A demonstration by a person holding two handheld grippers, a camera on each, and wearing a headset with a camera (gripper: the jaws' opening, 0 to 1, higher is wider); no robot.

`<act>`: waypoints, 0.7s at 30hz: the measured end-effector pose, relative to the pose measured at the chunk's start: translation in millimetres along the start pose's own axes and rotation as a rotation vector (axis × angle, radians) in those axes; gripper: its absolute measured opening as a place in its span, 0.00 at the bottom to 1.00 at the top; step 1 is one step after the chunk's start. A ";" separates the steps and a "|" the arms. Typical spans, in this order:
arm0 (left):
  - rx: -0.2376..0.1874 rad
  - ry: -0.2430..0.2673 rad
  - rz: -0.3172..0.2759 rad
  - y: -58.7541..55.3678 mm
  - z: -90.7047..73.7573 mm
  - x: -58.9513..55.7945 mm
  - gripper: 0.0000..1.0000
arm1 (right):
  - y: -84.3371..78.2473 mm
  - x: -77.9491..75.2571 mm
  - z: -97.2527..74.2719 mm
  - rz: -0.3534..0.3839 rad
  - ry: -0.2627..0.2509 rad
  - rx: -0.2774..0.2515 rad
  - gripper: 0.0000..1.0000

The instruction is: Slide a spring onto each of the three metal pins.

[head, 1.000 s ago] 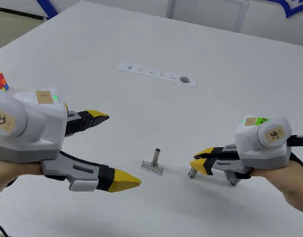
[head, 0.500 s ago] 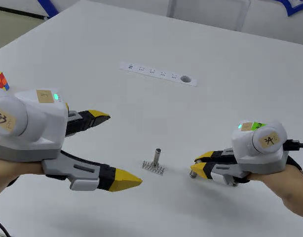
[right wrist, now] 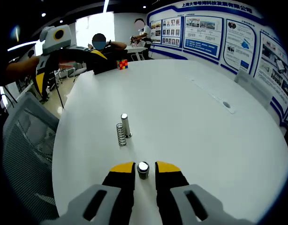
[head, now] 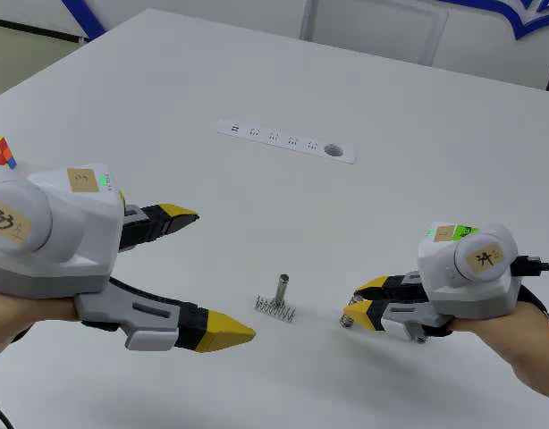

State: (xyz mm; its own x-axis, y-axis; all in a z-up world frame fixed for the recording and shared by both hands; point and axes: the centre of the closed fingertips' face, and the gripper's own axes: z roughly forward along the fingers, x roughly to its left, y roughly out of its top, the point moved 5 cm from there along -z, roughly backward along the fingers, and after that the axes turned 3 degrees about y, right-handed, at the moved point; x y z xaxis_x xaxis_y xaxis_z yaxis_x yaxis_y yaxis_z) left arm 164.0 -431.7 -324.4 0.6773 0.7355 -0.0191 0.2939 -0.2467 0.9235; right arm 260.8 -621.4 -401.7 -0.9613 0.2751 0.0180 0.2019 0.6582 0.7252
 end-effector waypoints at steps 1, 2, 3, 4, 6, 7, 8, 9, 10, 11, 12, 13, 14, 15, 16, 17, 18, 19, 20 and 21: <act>-0.002 0.000 0.000 0.3 -0.1 -0.1 0.96 | 1.3 -1.0 -1.7 0.001 -0.007 -0.002 0.18; -0.005 0.000 0.001 0.6 -0.4 0.0 0.96 | 3.1 -1.7 -4.3 0.001 -0.013 -0.003 0.18; -0.006 0.000 0.002 0.8 -0.7 0.1 0.96 | 4.8 -2.0 -6.3 0.002 -0.018 -0.005 0.18; -0.006 0.000 0.001 0.9 -1.0 0.3 0.96 | 6.6 -2.3 -8.3 0.003 -0.024 -0.009 0.18; -0.012 -0.003 0.003 1.8 -2.3 0.2 0.95 | 11.6 -3.1 -12.9 0.002 -0.034 -0.018 0.18; -0.015 -0.003 0.003 2.2 -3.2 0.4 0.94 | 15.2 -3.3 -15.6 0.001 -0.039 -0.026 0.18; -0.016 -0.002 0.005 2.3 -3.8 0.9 0.94 | 18.2 -3.4 -17.4 0.003 -0.043 -0.034 0.18; -0.017 -0.001 0.005 2.2 -4.6 1.4 0.94 | 21.8 -2.8 -19.1 0.014 -0.045 -0.045 0.18; -0.018 0.000 0.004 1.7 -5.8 2.2 0.94 | 27.8 -0.9 -21.0 0.031 -0.044 -0.069 0.19; -0.020 0.002 0.003 1.4 -6.7 2.7 0.93 | 31.9 0.7 -22.6 0.022 -0.041 -0.075 0.19; -0.022 0.003 0.002 0.9 -7.8 3.0 0.93 | 37.4 4.0 -23.6 0.004 -0.038 -0.081 0.19; -0.024 0.003 0.000 0.5 -8.4 3.4 0.92 | 41.1 6.7 -24.1 -0.012 -0.035 -0.083 0.19; -0.026 0.004 -0.006 -0.4 -8.9 3.8 0.92 | 45.9 11.2 -23.2 -0.036 -0.027 -0.081 0.19; -0.028 0.003 -0.009 -1.0 -9.1 3.9 0.92 | 48.7 14.3 -22.0 -0.048 -0.020 -0.080 0.19; -0.029 0.004 -0.011 -1.6 -9.2 4.1 0.91 | 51.2 16.8 -20.9 -0.059 -0.015 -0.080 0.19; -0.031 0.005 -0.013 -2.0 -9.4 4.3 0.91 | 54.8 20.6 -18.2 -0.064 -0.007 -0.081 0.19; -0.034 0.005 -0.016 -2.0 -9.5 4.2 0.91 | 56.6 23.3 -16.2 -0.067 0.002 -0.083 0.19; -0.037 0.002 -0.018 -2.2 -9.9 3.9 0.90 | 59.5 27.5 -12.6 -0.068 0.012 -0.087 0.19; -0.037 0.002 -0.017 -2.5 -10.2 4.1 0.90 | 60.9 30.6 -9.9 -0.067 0.021 -0.089 0.19; -0.037 0.001 -0.015 -3.0 -10.7 4.4 0.90 | 61.9 34.0 -6.2 -0.069 0.034 -0.088 0.19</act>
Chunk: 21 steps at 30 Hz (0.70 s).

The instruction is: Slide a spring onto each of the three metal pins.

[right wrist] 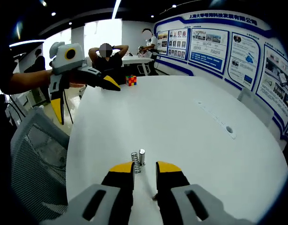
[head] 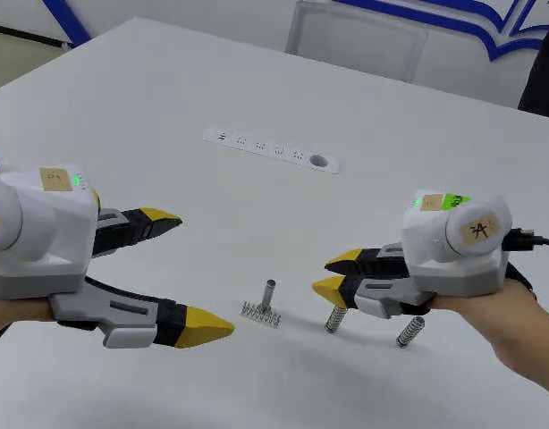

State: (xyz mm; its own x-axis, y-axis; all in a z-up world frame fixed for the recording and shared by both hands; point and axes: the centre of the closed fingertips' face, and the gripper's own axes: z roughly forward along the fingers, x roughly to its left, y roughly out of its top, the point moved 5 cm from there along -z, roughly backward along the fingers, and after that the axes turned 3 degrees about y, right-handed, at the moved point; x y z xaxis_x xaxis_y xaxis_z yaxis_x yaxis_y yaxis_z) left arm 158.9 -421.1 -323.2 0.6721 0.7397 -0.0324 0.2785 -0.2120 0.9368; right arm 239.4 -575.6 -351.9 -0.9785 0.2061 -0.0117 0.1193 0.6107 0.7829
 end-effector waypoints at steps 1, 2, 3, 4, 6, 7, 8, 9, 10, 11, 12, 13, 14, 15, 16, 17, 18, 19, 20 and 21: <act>0.002 -0.001 0.002 -1.1 -0.8 0.6 0.90 | 0.7 4.1 4.9 -0.003 0.011 0.003 0.19; 0.005 -0.002 0.002 -2.4 -1.6 1.3 0.89 | 0.8 7.8 8.6 -0.008 0.023 0.010 0.19; 0.010 0.000 0.003 -4.8 -3.0 2.9 0.89 | 0.5 12.8 13.8 -0.023 0.039 0.023 0.19; 0.012 0.004 0.003 -6.1 -4.2 4.1 0.89 | -0.1 15.6 17.3 -0.029 0.048 0.031 0.19; 0.011 0.009 -0.002 -7.6 -7.4 6.1 0.88 | -1.6 21.3 24.7 -0.044 0.071 0.051 0.19; 0.009 0.011 -0.005 -7.6 -8.7 6.3 0.88 | -2.3 22.3 27.4 -0.045 0.074 0.058 0.19; 0.006 0.014 -0.006 -8.0 -10.6 6.5 0.88 | -3.7 23.0 31.5 -0.051 0.076 0.074 0.19; 0.006 0.016 -0.006 -8.6 -11.6 6.9 0.88 | -5.2 23.2 34.4 -0.055 0.077 0.086 0.19; 0.007 0.017 -0.007 -9.9 -12.1 7.3 0.88 | -6.8 23.5 37.1 -0.061 0.078 0.097 0.19; 0.015 0.021 -0.008 -13.1 -12.6 8.1 0.88 | -9.5 23.2 41.4 -0.070 0.073 0.114 0.19; 0.023 0.025 -0.009 -15.6 -12.9 8.7 0.87 | -11.4 23.2 44.1 -0.071 0.072 0.127 0.19; 0.027 0.028 -0.009 -17.5 -13.2 8.9 0.87 | -13.3 22.9 46.9 -0.058 0.069 0.140 0.18; 0.028 0.032 -0.014 -19.3 -13.9 9.1 0.87 | -15.4 22.6 50.5 -0.039 0.062 0.151 0.18; 0.025 0.033 -0.021 -19.8 -14.3 9.0 0.87 | -16.4 22.5 53.2 -0.034 0.060 0.155 0.18; 0.018 0.034 -0.027 -19.6 -14.5 8.7 0.87 | -18.0 21.6 56.4 -0.021 0.052 0.161 0.18; 0.015 0.035 -0.029 -19.5 -14.5 8.6 0.87 | -18.8 21.5 58.7 -0.022 0.048 0.167 0.18; 0.013 0.037 -0.032 -19.5 -14.5 8.7 0.87 | -19.9 21.8 61.5 -0.030 0.045 0.179 0.18; 0.013 0.037 -0.033 -19.5 -14.4 8.7 0.86 | -21.0 21.6 63.9 -0.030 0.045 0.186 0.18; 0.012 0.038 -0.033 -19.7 -14.4 8.9 0.86 | -22.5 21.4 66.0 -0.027 0.044 0.195 0.18; 0.012 0.039 -0.035 -19.8 -14.3 9.3 0.86 | -25.4 19.9 68.8 -0.013 0.036 0.210 0.18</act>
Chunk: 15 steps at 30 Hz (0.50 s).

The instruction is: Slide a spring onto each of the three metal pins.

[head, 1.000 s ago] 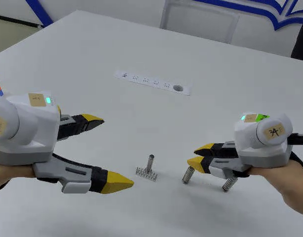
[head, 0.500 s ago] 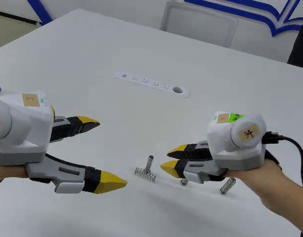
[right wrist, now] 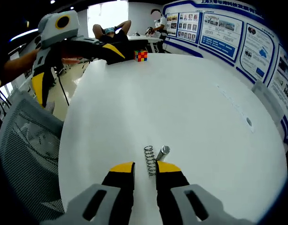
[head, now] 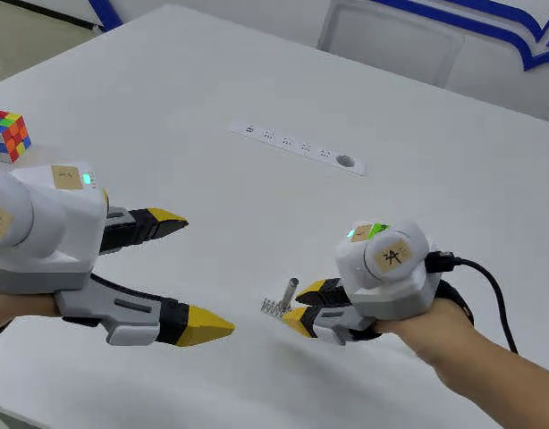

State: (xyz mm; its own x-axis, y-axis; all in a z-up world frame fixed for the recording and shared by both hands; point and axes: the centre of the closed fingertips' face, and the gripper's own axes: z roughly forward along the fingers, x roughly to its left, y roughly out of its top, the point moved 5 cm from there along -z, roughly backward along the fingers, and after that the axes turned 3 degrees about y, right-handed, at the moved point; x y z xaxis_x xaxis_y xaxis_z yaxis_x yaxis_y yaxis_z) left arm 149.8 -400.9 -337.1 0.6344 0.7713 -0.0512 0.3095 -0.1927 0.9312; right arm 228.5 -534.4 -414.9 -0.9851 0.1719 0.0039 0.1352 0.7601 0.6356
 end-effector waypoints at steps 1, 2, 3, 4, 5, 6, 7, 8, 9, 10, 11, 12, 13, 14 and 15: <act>-0.001 0.001 -0.001 0.1 0.0 0.3 0.86 | -1.8 -1.5 2.3 -0.002 -0.002 0.010 0.18; -0.002 0.001 -0.002 0.2 -0.1 0.5 0.86 | -3.6 -3.1 4.2 0.000 -0.007 0.021 0.18; -0.004 0.003 -0.003 0.5 -0.3 1.0 0.86 | -5.4 -4.8 6.2 0.003 -0.014 0.030 0.18; -0.005 0.004 -0.005 0.5 -0.6 1.5 0.86 | -7.1 -5.7 7.7 0.006 -0.015 0.039 0.18; -0.006 0.006 -0.006 0.4 -1.1 2.2 0.86 | -9.2 -7.1 9.7 0.011 -0.016 0.051 0.18; -0.006 0.007 -0.006 0.3 -1.5 2.6 0.86 | -10.7 -8.1 10.7 0.010 -0.022 0.057 0.18; -0.006 0.010 -0.008 -0.1 -2.0 3.5 0.86 | -13.0 -11.4 11.6 0.016 -0.046 0.069 0.18; -0.006 0.011 -0.009 -0.1 -2.4 3.4 0.86 | -13.6 -11.7 12.7 0.020 -0.044 0.069 0.18; -0.005 0.012 -0.010 -0.3 -2.7 3.6 0.86 | -14.1 -11.8 14.0 0.023 -0.039 0.069 0.18; -0.004 0.014 -0.012 -0.9 -3.3 4.3 0.85 | -14.1 -11.5 15.2 0.031 -0.037 0.066 0.18; -0.004 0.016 -0.013 -1.3 -3.6 4.7 0.85 | -14.1 -11.2 16.0 0.029 -0.036 0.068 0.18; -0.003 0.017 -0.014 -1.8 -3.9 5.1 0.85 | -14.3 -11.1 17.1 0.022 -0.036 0.073 0.18; -0.002 0.019 -0.016 -2.5 -4.1 5.5 0.85 | -14.0 -11.0 18.2 0.022 -0.036 0.075 0.18; 0.000 0.019 -0.017 -3.0 -4.2 5.7 0.85 | -14.0 -11.0 19.2 0.026 -0.031 0.074 0.18; 0.001 0.020 -0.018 -3.6 -4.2 5.7 0.85 | -14.4 -11.3 20.9 0.034 -0.028 0.074 0.18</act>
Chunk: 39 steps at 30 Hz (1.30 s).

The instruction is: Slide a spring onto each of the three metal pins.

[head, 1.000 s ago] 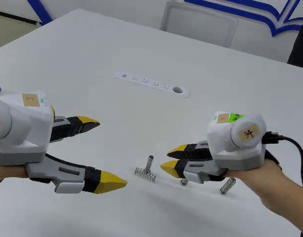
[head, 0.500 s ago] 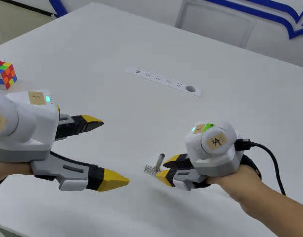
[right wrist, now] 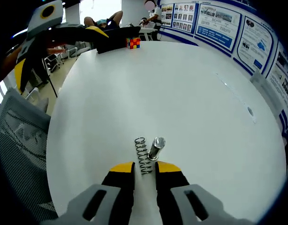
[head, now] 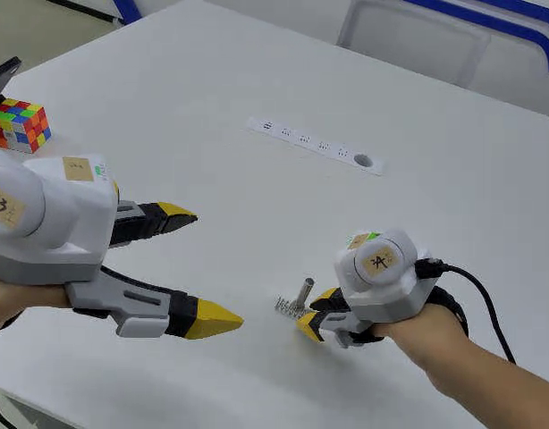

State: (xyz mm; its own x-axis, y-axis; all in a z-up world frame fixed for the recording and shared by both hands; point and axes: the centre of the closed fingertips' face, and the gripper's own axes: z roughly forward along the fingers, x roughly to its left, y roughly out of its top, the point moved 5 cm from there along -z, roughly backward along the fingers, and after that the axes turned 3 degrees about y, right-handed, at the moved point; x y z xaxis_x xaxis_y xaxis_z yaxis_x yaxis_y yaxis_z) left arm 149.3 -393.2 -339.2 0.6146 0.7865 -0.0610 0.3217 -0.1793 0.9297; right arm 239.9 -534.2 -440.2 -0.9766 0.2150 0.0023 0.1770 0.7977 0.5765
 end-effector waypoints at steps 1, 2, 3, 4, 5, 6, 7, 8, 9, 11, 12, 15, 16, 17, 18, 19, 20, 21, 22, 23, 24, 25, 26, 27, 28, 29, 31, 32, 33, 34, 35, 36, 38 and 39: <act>0.001 0.000 0.000 -0.3 0.0 0.0 0.85 | -0.4 -0.3 1.2 0.004 0.001 0.002 0.18; 0.001 -0.001 0.000 -0.5 0.1 -0.3 0.85 | -1.5 -0.5 2.8 0.005 0.002 0.006 0.18; 0.001 -0.002 -0.001 -0.5 0.2 -0.5 0.85 | -2.8 -0.9 3.6 0.008 -0.001 0.011 0.17; 0.001 -0.002 -0.001 -0.5 0.3 -0.7 0.85 | -4.8 -1.2 4.3 0.017 -0.003 0.018 0.15; 0.001 -0.003 -0.001 -0.4 0.5 -0.8 0.85 | -3.1 1.0 4.3 0.073 0.010 -0.012 0.14; 0.001 -0.003 -0.001 -0.4 0.7 -0.8 0.84 | -4.4 0.4 3.5 0.067 0.015 -0.003 0.14; 0.000 -0.003 -0.004 -0.5 1.0 -0.5 0.84 | -4.9 0.6 3.4 0.050 0.014 -0.001 0.14; 0.000 -0.003 -0.004 -0.5 1.2 -0.5 0.84 | -5.1 0.9 3.3 0.042 0.016 0.000 0.14; 0.000 -0.003 -0.004 -0.4 1.6 -0.5 0.84 | -4.7 1.5 3.4 0.036 0.021 -0.002 0.13; 0.000 -0.006 -0.005 -0.3 2.6 -0.9 0.84 | -4.6 2.2 3.6 0.026 0.022 0.000 0.12; 0.002 -0.008 -0.004 -0.2 3.1 -1.3 0.84 | -4.5 2.3 3.6 0.020 0.023 0.000 0.12; 0.007 -0.016 0.001 -0.3 4.3 -2.9 0.82 | -4.5 4.0 3.3 -0.022 0.020 -0.004 0.11; 0.006 -0.019 0.001 -0.2 4.4 -3.5 0.81 | -4.3 4.3 3.3 -0.026 0.019 -0.005 0.11; 0.006 -0.022 0.002 0.1 4.1 -4.1 0.81 | -4.4 4.6 3.1 -0.033 0.022 -0.004 0.11; 0.006 -0.025 0.003 0.3 4.0 -4.7 0.80 | -4.3 4.8 3.1 -0.033 0.027 -0.004 0.11; 0.006 -0.026 0.003 0.3 3.8 -5.2 0.80 | -4.2 5.7 2.6 -0.031 0.035 -0.005 0.11; 0.008 -0.030 0.006 0.2 3.7 -5.9 0.79 | -2.8 7.4 0.5 -0.033 0.044 -0.010 0.11; 0.011 -0.031 0.009 0.0 3.6 -6.2 0.79 | -1.6 8.3 -1.1 -0.036 0.047 -0.014 0.11; 0.014 -0.033 0.011 -0.2 3.7 -6.6 0.78 | 0.7 9.6 -4.4 -0.043 0.051 -0.021 0.10; 0.015 -0.036 0.011 0.0 3.9 -7.0 0.78 | 2.6 10.9 -6.9 -0.048 0.055 -0.027 0.10; 0.014 -0.039 0.010 0.4 4.2 -7.7 0.77 | 4.9 12.6 -10.6 -0.051 0.058 -0.036 0.10; 0.009 -0.044 0.009 1.8 5.2 -8.6 0.77 | 7.4 15.8 -15.5 -0.049 0.065 -0.052 0.10; 0.005 -0.047 0.008 2.8 6.3 -9.3 0.76 | 8.5 18.5 -18.7 -0.052 0.072 -0.059 0.10; 0.003 -0.051 0.008 4.3 8.3 -10.5 0.75 | 10.1 22.1 -23.2 -0.068 0.077 -0.064 0.10; 0.003 -0.055 0.011 5.3 9.8 -11.7 0.73 | 11.1 24.8 -27.1 -0.079 0.078 -0.066 0.10; 0.003 -0.061 0.016 6.2 11.2 -13.4 0.72 | 12.4 26.8 -31.4 -0.096 0.078 -0.068 0.10; 0.005 -0.082 0.027 7.9 13.3 -18.4 0.70 | 15.8 30.4 -41.2 -0.127 0.079 -0.081 0.11; 0.004 -0.095 0.032 8.8 14.4 -21.8 0.68 | 18.3 33.0 -47.2 -0.142 0.084 -0.090 0.11; 0.006 -0.105 0.035 9.3 15.3 -24.3 0.67 | 20.0 34.5 -51.2 -0.151 0.088 -0.096 0.11; 0.008 -0.112 0.038 9.6 16.2 -26.9 0.66 | 21.6 35.6 -54.8 -0.162 0.090 -0.101 0.11; 0.008 -0.126 0.037 11.0 17.6 -31.2 0.66 | 23.8 37.4 -60.6 -0.180 0.096 -0.106 0.11; -0.002 -0.140 0.032 13.0 18.6 -34.9 0.65 | 25.5 38.5 -64.4 -0.188 0.097 -0.111 0.11; -0.009 -0.168 0.027 14.8 21.7 -42.1 0.64 | 29.0 42.5 -73.8 -0.194 0.116 -0.123 0.11; -0.007 -0.173 0.031 15.3 23.5 -44.4 0.61 | 30.0 44.1 -77.3 -0.206 0.119 -0.126 0.11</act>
State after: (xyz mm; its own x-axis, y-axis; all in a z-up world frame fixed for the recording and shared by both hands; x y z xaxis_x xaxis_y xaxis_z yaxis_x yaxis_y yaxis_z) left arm 143.8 -444.8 -330.8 0.7391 0.6671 -0.0930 0.2958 -0.1975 0.9346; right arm 192.7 -544.4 -359.7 -0.9992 -0.0183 -0.0342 -0.0365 0.7398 0.6718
